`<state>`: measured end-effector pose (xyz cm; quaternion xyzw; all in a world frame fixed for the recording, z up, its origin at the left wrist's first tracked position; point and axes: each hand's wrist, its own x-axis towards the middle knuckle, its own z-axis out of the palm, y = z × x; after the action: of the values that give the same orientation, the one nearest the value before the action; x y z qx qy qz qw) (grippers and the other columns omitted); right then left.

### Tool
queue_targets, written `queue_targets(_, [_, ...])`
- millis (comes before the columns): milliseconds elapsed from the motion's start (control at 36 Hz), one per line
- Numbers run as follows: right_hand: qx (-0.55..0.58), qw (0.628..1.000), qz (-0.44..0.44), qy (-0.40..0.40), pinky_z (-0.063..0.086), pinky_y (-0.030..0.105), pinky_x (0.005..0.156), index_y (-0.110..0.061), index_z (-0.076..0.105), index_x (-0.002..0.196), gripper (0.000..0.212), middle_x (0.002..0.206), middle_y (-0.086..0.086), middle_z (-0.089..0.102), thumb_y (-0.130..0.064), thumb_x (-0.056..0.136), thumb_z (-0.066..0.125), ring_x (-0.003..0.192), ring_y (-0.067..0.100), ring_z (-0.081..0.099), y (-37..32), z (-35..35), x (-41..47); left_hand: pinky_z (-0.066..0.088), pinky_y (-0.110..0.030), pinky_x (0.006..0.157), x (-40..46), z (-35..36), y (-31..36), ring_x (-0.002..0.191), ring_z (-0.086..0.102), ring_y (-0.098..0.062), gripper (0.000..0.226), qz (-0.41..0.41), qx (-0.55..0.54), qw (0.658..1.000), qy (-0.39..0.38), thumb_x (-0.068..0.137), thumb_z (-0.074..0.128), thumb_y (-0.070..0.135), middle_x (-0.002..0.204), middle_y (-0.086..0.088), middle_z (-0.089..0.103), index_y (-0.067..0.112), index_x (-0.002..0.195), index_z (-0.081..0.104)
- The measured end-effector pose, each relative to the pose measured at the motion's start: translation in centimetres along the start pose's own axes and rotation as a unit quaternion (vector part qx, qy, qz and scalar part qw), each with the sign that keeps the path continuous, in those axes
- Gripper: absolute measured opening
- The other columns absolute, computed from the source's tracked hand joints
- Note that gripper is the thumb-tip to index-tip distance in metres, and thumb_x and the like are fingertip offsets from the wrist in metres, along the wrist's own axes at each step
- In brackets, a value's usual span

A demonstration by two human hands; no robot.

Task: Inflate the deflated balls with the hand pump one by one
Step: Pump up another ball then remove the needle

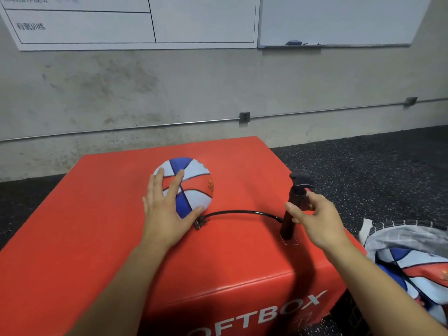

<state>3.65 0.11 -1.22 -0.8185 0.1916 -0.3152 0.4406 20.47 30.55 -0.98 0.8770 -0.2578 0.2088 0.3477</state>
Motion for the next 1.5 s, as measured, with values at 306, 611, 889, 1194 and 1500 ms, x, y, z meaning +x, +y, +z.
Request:
queue_targets(306, [-0.008,1.000,0.013,0.000,0.062,0.052,0.082,-0.023,0.076,0.101,0.014,0.096,0.001,0.063,-0.023,0.088,0.083,0.088,0.019,0.068,0.3,0.4,0.7,0.019,-0.044,0.127,0.7,0.3,-0.8,0.161,0.009,-0.028,0.081,0.022,-0.012,0.999,-0.029,0.086,0.084,0.042,0.174,0.000,0.013,0.034,0.157,0.044])
queue_targets(611, [0.055,0.998,0.030,0.002,0.064,0.049,0.071,-0.018,0.074,0.094,0.011,0.083,0.003,0.059,-0.016,0.088,0.083,0.076,0.016,0.057,0.1,0.3,0.3,0.022,-0.064,0.124,0.8,0.6,1.0,0.160,0.017,-0.026,0.082,0.065,0.008,0.998,-0.004,0.082,0.058,0.067,0.171,-0.001,0.024,0.034,0.155,0.045])
queue_targets(889, [0.071,0.997,0.019,-0.003,0.064,0.041,0.064,-0.013,0.073,0.095,0.015,0.082,0.016,0.060,-0.016,0.086,0.085,0.074,0.015,0.056,0.1,0.9,-0.2,0.012,-0.059,0.128,-2.4,4.8,9.2,0.160,0.018,-0.019,0.070,0.175,-0.028,0.984,-0.014,0.090,0.062,0.059,0.167,0.006,0.034,0.034,0.154,0.047])
queue_targets(1194, [0.055,0.997,-0.027,-0.045,0.057,0.047,0.079,-0.026,0.077,0.096,0.033,0.072,-0.020,0.061,-0.055,0.082,0.072,0.071,0.009,0.059,0.1,-0.7,-0.2,0.044,-0.049,0.114,-3.9,12.3,14.3,0.140,0.053,-0.009,0.060,0.072,-0.336,0.925,-0.162,0.095,0.064,0.025,0.149,0.013,0.059,0.029,0.153,0.048])
queue_targets(1500, [0.004,0.995,-0.097,-0.004,0.057,0.032,0.092,-0.039,0.057,0.145,0.053,0.112,-0.017,0.064,-0.045,0.095,0.073,0.096,0.008,0.064,-1.0,-7.5,0.3,0.046,-0.041,0.115,-4.0,14.6,16.7,0.135,0.056,-0.003,0.056,0.079,-0.359,0.909,-0.195,0.105,0.057,0.031,0.147,0.019,0.059,0.047,0.156,0.041])
